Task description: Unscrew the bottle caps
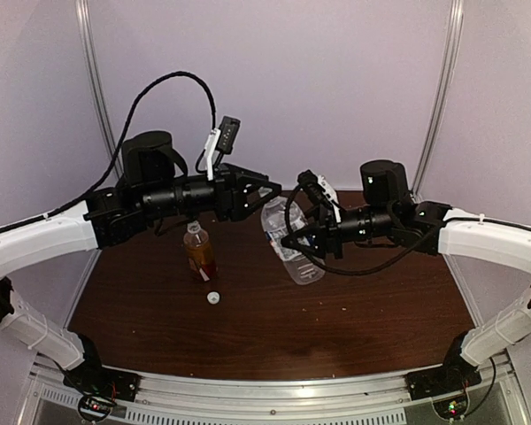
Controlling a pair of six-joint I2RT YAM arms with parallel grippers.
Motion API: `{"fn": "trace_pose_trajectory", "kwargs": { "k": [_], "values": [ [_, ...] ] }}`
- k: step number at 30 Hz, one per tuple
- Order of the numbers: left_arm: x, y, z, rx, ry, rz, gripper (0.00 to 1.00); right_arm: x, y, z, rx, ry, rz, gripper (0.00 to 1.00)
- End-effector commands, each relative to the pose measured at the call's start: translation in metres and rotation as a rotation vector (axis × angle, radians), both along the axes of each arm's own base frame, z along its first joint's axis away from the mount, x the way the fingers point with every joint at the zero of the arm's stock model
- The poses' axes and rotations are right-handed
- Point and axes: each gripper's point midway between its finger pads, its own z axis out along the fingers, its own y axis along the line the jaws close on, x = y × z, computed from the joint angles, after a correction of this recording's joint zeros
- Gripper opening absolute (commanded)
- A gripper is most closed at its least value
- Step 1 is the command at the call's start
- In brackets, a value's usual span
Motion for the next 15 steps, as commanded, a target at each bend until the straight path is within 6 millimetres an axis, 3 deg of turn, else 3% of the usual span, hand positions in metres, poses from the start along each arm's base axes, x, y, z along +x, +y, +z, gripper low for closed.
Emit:
{"fn": "trace_pose_trajectory", "kwargs": {
  "k": [1, 6, 15],
  "values": [
    [-0.028, 0.013, 0.033, -0.041, -0.156, -0.159, 0.68, -0.029, -0.002, 0.021, 0.067, -0.018, 0.138, 0.36],
    [-0.046, 0.023, 0.034, -0.056, -0.216, -0.313, 0.74, -0.053, 0.0, 0.027, 0.106, 0.029, 0.291, 0.37],
    [-0.075, 0.02, 0.037, -0.098, -0.332, -0.554, 0.77, -0.073, 0.001, 0.029, 0.129, 0.106, 0.43, 0.37]
  ]
}}
